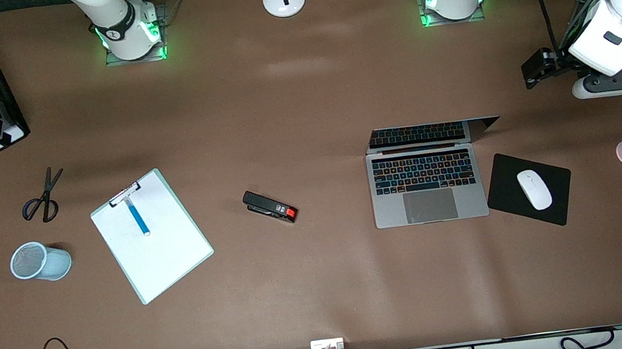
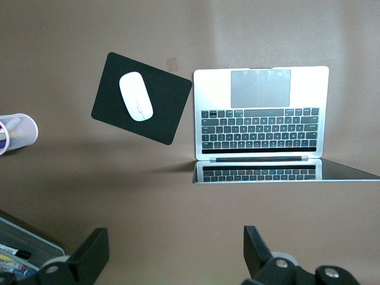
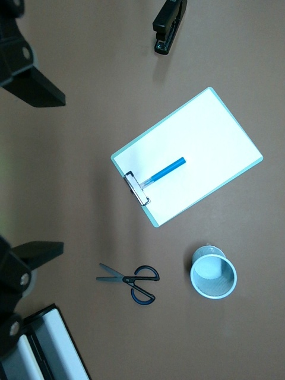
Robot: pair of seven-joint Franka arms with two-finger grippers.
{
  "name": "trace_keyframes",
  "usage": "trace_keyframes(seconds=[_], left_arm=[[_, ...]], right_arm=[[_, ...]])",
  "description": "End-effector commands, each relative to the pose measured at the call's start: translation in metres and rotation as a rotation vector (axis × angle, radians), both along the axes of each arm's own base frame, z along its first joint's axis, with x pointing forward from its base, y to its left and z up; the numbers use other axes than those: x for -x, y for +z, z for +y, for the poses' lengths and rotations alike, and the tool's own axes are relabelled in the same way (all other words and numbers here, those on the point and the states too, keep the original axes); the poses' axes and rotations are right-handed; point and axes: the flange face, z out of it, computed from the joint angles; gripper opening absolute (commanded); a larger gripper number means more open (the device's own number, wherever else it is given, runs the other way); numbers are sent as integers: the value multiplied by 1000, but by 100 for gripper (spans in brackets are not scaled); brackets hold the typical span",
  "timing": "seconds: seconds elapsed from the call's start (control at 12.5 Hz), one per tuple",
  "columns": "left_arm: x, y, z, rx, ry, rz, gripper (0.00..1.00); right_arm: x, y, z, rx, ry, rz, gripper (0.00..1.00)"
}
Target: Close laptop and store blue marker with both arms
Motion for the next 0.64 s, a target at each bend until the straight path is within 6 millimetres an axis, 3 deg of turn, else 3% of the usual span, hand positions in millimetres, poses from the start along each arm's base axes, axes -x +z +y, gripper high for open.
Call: trace_keyframes(seconds=[0.0, 0.16, 0.56], left_arm=[[1, 8, 4, -19, -22, -1, 100], [1, 8, 5, -19, -22, -1, 100], [1, 8, 10, -19, -13, -2, 100]], right_arm=[[1, -12, -1, -2, 11, 20, 100], [-1, -36, 0, -3, 20, 34, 100], [-11, -126, 2, -13, 162, -30, 100]])
